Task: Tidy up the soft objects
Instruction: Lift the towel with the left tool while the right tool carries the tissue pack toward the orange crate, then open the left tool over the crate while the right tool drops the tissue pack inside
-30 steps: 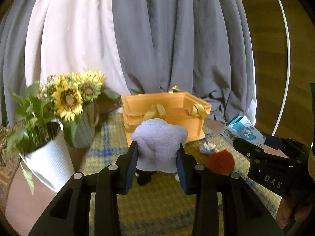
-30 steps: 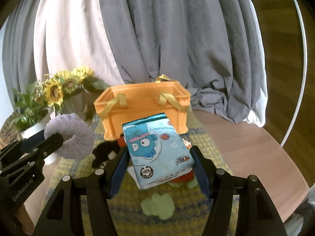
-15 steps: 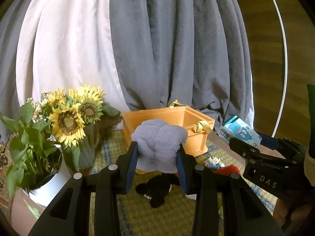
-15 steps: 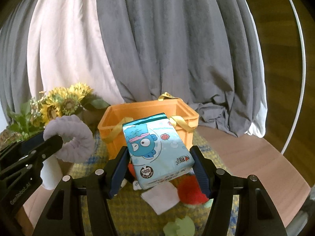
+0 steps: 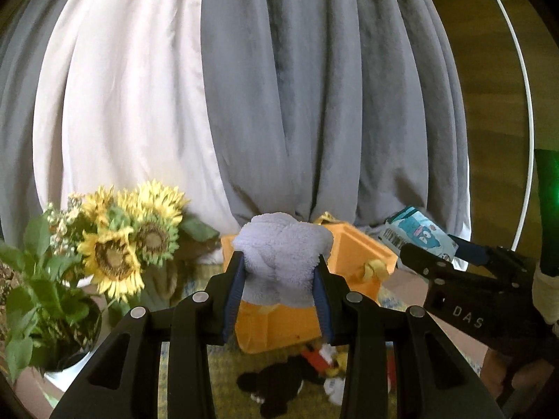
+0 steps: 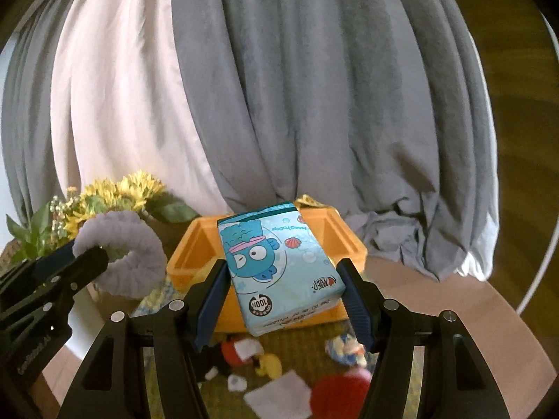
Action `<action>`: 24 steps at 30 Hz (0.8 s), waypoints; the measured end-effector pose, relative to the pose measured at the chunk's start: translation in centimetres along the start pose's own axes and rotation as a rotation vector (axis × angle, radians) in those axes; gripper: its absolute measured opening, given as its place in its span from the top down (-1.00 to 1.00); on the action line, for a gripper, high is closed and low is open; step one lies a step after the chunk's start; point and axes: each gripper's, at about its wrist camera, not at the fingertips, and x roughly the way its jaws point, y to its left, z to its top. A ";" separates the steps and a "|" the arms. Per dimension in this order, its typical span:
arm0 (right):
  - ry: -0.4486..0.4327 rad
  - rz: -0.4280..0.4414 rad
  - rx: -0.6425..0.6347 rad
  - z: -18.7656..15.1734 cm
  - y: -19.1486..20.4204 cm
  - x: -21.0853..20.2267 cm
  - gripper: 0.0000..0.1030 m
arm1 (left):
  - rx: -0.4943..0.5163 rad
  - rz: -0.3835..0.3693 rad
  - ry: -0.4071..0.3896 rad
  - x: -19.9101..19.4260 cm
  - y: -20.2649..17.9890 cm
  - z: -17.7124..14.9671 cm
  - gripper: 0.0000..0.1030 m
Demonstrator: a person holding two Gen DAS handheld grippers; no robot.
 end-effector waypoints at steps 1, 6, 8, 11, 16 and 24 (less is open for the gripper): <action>-0.005 0.004 -0.005 0.3 -0.1 0.4 -0.23 | 0.004 0.002 -0.008 0.3 -0.1 0.3 0.29; -0.028 0.001 -0.004 1.4 -0.3 1.9 -0.23 | 0.023 0.008 -0.027 1.8 -0.2 1.3 0.29; -0.031 0.004 0.000 1.9 -0.5 2.8 -0.23 | 0.029 0.006 -0.031 2.6 -0.2 1.7 0.29; -0.029 0.006 -0.004 2.4 -0.5 4.3 -0.23 | 0.037 0.003 -0.027 4.1 0.0 2.1 0.29; -0.015 0.007 -0.007 2.9 -0.3 7.3 -0.23 | 0.046 0.010 -0.015 6.9 0.5 2.5 0.29; 0.032 0.006 -0.014 3.3 -0.9 12.3 -0.23 | 0.048 0.013 0.024 11.6 0.5 2.3 0.29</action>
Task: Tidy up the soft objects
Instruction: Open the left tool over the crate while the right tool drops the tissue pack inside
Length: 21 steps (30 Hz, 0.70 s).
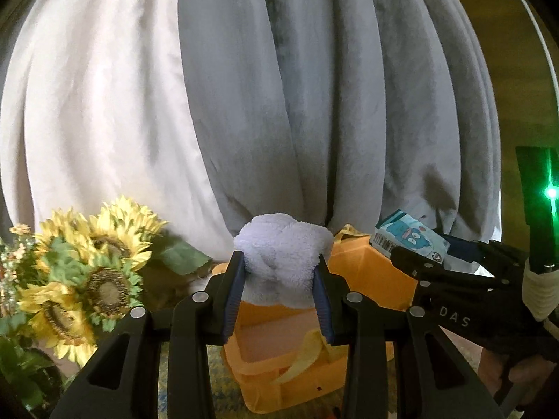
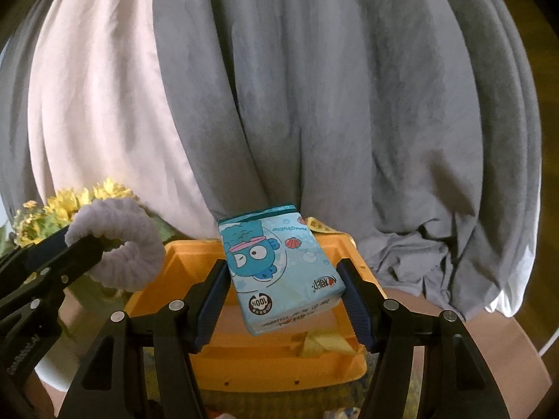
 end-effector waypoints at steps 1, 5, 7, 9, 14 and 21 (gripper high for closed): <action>0.006 -0.001 -0.001 0.0 -0.1 0.5 -0.23 | 0.000 0.001 0.004 0.4 0.0 -0.1 0.29; 0.016 -0.013 -0.007 -0.1 -0.4 2.2 -0.23 | 0.000 0.000 0.037 2.6 0.0 -0.6 0.29; 0.018 -0.019 -0.012 -0.2 -0.4 2.8 -0.23 | -0.004 -0.004 0.055 3.7 0.0 -0.8 0.29; 0.026 -0.024 -0.016 -0.3 -0.6 3.7 -0.23 | -0.007 -0.015 0.087 5.0 0.0 -1.2 0.28; 0.054 -0.039 0.000 -0.6 -1.1 5.4 -0.23 | -0.020 -0.036 0.142 7.2 0.0 -1.9 -0.33; 0.080 -0.058 0.015 -1.2 -1.7 5.7 -0.24 | -0.007 -0.038 0.141 6.4 -0.3 -2.0 -0.40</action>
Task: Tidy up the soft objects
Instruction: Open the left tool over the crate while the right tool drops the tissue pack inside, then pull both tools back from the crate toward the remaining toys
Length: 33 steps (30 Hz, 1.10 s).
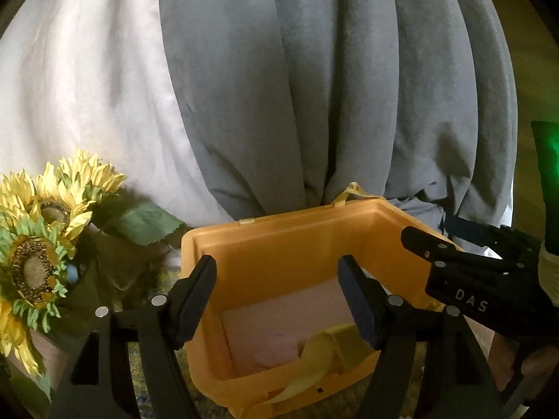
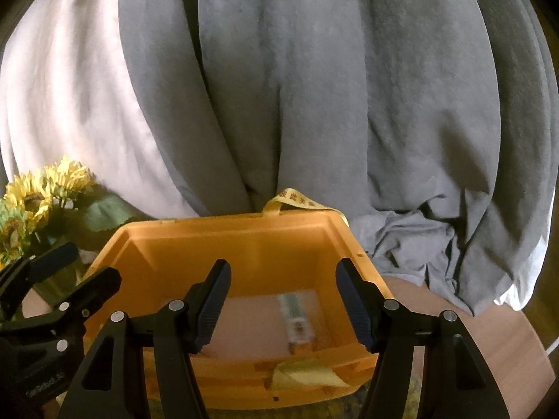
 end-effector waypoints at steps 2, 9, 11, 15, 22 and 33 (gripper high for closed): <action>0.002 -0.003 0.006 -0.1 -0.1 -0.4 -0.25 | 0.009 0.007 -0.009 -0.5 -0.2 0.0 -0.47; -0.026 -0.018 0.014 -0.2 0.1 -3.0 -0.56 | 0.017 0.020 -0.056 -4.1 -0.2 0.4 -0.59; -0.040 -0.025 0.010 -0.2 0.3 -4.1 -0.56 | 0.021 0.026 -0.070 -5.3 -0.1 0.5 -0.62; -0.070 -0.034 0.008 -0.3 0.7 -6.3 -0.65 | 0.037 0.034 -0.106 -8.1 -0.3 0.1 -0.67; -0.103 -0.065 0.012 -1.2 1.4 -10.5 -0.68 | 0.030 0.022 -0.126 -11.6 -0.3 -0.5 -0.74; -0.137 -0.127 0.043 -3.1 1.9 -16.3 -0.80 | 0.036 -0.015 -0.109 -15.3 -0.2 -2.7 -0.78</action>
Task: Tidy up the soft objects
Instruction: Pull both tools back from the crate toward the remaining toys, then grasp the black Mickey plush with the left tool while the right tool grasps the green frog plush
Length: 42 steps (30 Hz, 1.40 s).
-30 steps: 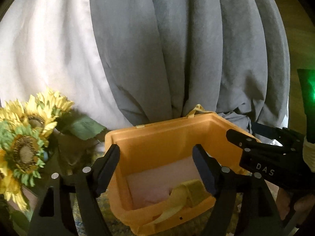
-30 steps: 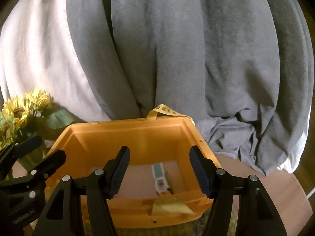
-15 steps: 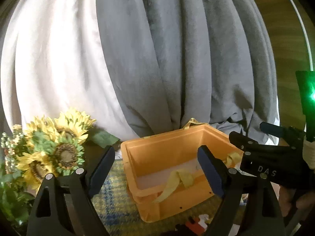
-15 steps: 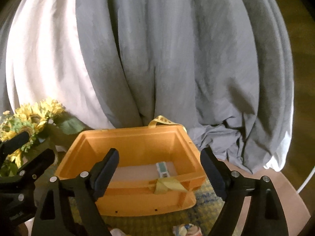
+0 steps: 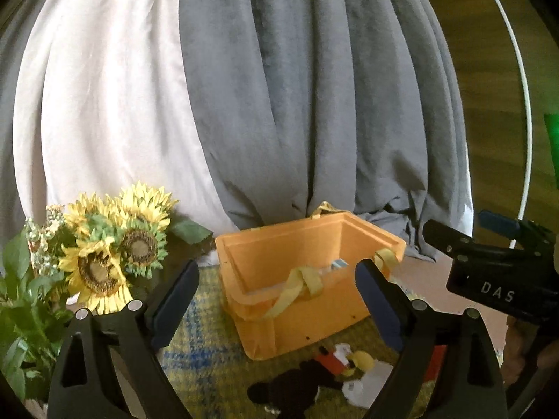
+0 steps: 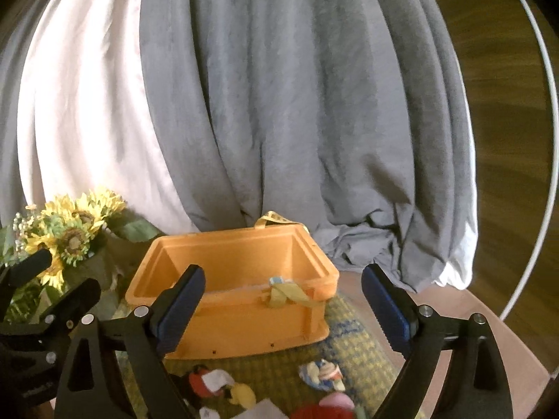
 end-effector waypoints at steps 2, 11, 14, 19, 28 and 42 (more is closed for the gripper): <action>0.006 -0.009 0.003 -0.5 0.1 -0.9 -0.80 | 0.002 -0.012 0.013 -0.5 -0.1 -0.5 -0.78; 0.052 -0.035 0.022 -2.6 0.5 -3.7 -0.80 | -0.005 -0.053 0.088 -2.1 -0.2 -3.1 -0.78; 0.070 -0.051 0.034 -3.5 0.7 -4.4 -0.80 | -0.005 -0.067 0.115 -2.3 0.0 -4.0 -0.78; 0.100 -0.078 0.045 -4.9 0.9 -5.3 -0.80 | 0.005 -0.088 0.151 -2.4 0.1 -5.1 -0.78; 0.155 -0.120 0.066 -7.6 1.3 -6.2 -0.80 | 0.059 -0.104 0.200 -2.3 -0.1 -7.2 -0.78; 0.318 -0.136 0.139 -12.2 0.6 -5.3 -0.80 | 0.089 -0.129 0.268 -0.8 -1.1 -10.0 -0.78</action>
